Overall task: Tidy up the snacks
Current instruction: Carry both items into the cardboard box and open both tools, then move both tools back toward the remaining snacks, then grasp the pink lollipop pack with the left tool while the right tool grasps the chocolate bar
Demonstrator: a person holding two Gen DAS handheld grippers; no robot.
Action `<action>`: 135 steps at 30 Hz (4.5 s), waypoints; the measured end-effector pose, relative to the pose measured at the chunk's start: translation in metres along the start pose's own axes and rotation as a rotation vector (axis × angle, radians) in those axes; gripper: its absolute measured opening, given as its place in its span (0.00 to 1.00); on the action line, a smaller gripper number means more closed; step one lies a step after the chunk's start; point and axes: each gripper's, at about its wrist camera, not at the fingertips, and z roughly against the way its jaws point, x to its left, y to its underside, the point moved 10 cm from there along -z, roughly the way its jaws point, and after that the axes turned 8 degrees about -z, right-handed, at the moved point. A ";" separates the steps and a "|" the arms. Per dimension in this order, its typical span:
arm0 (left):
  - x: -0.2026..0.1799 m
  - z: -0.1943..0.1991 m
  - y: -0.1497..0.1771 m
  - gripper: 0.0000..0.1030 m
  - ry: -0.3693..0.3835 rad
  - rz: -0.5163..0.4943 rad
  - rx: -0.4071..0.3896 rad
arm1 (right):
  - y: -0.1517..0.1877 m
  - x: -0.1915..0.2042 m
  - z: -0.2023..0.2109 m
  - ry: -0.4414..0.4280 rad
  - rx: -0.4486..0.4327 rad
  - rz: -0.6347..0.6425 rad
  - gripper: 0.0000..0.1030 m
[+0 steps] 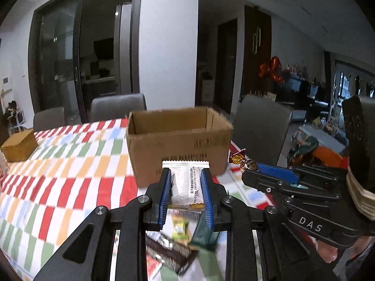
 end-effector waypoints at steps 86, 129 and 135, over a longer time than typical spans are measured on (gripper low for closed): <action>0.082 -0.010 0.154 0.61 -0.106 0.120 0.405 | 0.079 0.069 -0.085 -0.045 0.274 0.140 0.46; 0.090 -0.058 0.204 0.29 -0.128 0.182 0.481 | 0.135 0.073 -0.139 -0.057 0.456 0.172 0.55; 0.089 -0.044 0.205 0.29 -0.114 0.216 0.472 | 0.137 0.073 -0.147 -0.043 0.468 0.191 0.55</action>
